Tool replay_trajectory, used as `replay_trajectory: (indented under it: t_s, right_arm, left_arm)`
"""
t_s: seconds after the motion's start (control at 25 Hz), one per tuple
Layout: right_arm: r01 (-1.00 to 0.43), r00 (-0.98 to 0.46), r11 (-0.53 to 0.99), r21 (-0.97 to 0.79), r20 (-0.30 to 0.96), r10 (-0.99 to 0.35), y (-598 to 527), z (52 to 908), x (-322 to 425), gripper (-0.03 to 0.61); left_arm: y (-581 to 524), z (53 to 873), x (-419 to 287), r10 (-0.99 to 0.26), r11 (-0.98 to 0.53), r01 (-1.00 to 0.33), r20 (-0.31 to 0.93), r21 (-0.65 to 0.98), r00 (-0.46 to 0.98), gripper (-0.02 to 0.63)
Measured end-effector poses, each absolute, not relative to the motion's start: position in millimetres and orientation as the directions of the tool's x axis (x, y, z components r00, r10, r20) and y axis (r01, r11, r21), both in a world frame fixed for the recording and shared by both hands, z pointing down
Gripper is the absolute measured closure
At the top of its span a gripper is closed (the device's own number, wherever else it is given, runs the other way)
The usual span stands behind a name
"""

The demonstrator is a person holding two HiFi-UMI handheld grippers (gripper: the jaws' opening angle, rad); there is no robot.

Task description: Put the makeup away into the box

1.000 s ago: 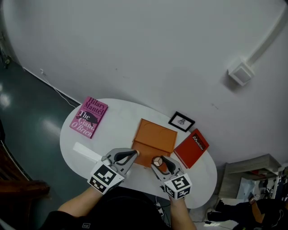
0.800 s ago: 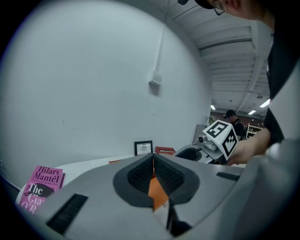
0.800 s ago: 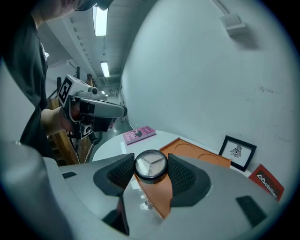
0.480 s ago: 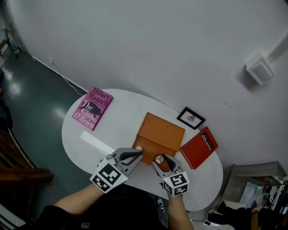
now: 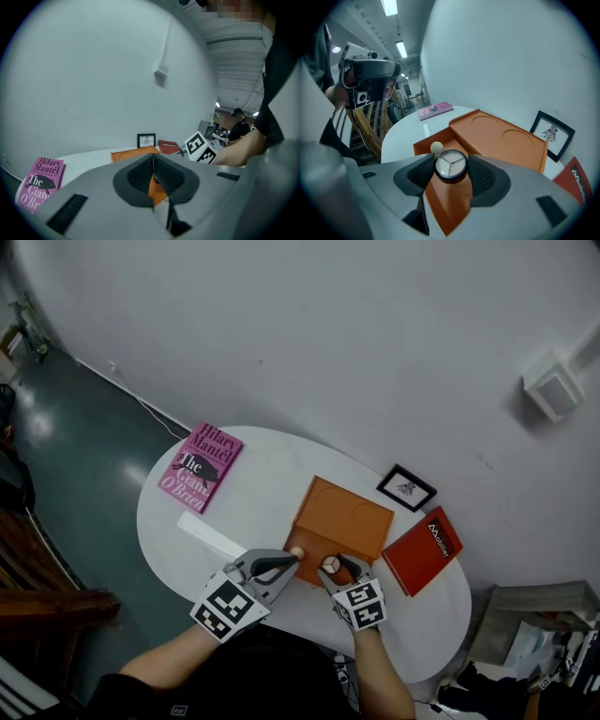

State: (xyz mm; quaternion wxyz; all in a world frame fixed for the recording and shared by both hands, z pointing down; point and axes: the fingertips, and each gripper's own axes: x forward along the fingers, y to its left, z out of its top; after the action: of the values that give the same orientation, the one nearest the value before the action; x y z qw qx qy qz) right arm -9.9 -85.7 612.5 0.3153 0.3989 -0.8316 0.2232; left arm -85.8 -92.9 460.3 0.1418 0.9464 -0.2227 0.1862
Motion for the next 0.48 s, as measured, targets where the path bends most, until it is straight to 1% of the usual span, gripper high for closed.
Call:
replay_trajectory:
  t_s: [0.28, 0.48]
  right_arm:
    - [-0.762, -0.483, 0.629, -0.153, 0.782, -0.395, -83.0, 643.8, -29.1, 0.353]
    - [-0.774, -0.469, 0.608, -0.177, 0.805, -0.362, -85.9, 660.4, -28.8, 0.353]
  left_arm:
    - [-98.2, 451.6, -104.0, -0.418, -0.837, -0.519, 0.411, 0.174, 0.81, 0.6]
    - [-97.4, 456.8, -118.4, -0.439, -0.815, -0.551, 0.427, 0.181, 0.79, 0.6]
